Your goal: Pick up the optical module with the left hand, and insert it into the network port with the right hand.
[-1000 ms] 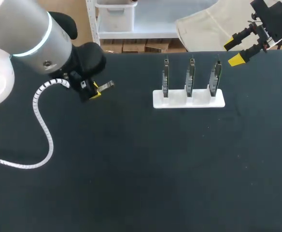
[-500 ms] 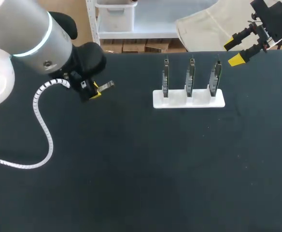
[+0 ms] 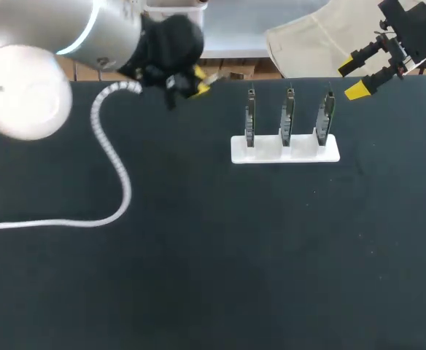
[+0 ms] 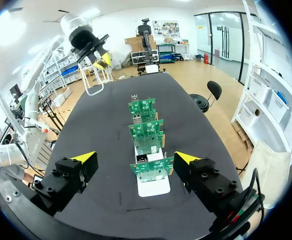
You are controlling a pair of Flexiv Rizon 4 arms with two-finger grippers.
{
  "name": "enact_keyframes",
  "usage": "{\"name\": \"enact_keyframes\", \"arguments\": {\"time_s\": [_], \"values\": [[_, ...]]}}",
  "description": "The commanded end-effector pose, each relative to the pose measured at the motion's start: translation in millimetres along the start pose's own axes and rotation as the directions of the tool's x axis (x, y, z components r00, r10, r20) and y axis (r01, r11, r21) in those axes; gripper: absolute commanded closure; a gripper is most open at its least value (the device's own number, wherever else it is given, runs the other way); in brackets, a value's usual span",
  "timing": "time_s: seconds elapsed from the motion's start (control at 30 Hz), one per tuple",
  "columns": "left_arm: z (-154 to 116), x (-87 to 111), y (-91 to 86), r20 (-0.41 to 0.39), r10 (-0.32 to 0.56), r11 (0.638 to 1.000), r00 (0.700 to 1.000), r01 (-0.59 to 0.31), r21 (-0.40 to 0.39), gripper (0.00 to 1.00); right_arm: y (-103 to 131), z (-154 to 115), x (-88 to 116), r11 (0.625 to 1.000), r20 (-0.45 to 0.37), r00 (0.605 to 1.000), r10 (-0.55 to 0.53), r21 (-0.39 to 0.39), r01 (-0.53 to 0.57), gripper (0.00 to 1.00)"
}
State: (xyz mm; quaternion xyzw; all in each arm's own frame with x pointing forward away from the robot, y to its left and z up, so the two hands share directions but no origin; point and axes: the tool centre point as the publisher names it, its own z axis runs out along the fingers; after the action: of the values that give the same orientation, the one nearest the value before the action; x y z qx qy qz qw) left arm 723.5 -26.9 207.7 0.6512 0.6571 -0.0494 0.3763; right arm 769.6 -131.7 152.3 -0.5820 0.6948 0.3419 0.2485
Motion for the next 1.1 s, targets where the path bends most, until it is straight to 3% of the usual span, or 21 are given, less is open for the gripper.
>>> {"name": "enact_keyframes", "arguments": {"time_s": [0.03,0.23,0.53,0.63,0.73,1.1], "values": [[24.1,-27.6,14.2,0.091,0.037,0.999,0.995,-0.038,0.016,1.00,2.5,0.5,0.4,1.000,0.000,1.000,0.000,0.007,0.000,0.00],[43.0,-58.9,18.3,0.197,0.036,0.998,0.980,-0.044,0.034,1.00,2.5,0.5,0.4,1.000,0.000,1.000,0.000,0.007,0.000,0.00],[55.4,-75.3,24.1,0.355,-0.083,0.996,0.931,0.064,0.066,1.00,2.5,0.5,0.4,1.000,0.000,1.000,0.000,0.007,0.000,0.00],[59.6,-76.8,24.6,0.366,-0.094,0.995,0.926,0.072,0.073,1.00,2.5,0.5,0.4,1.000,0.000,1.000,0.000,0.007,0.000,0.00],[61.7,-75.8,23.3,0.297,-0.092,0.994,0.950,0.071,0.080,1.00,2.5,0.5,0.4,1.000,0.000,1.000,0.000,0.007,0.000,0.00],[60.8,-73.2,22.4,0.298,-0.097,0.994,0.950,0.076,0.079,1.00,2.5,0.5,0.4,1.000,0.000,1.000,0.000,0.007,0.000,0.00]]}}
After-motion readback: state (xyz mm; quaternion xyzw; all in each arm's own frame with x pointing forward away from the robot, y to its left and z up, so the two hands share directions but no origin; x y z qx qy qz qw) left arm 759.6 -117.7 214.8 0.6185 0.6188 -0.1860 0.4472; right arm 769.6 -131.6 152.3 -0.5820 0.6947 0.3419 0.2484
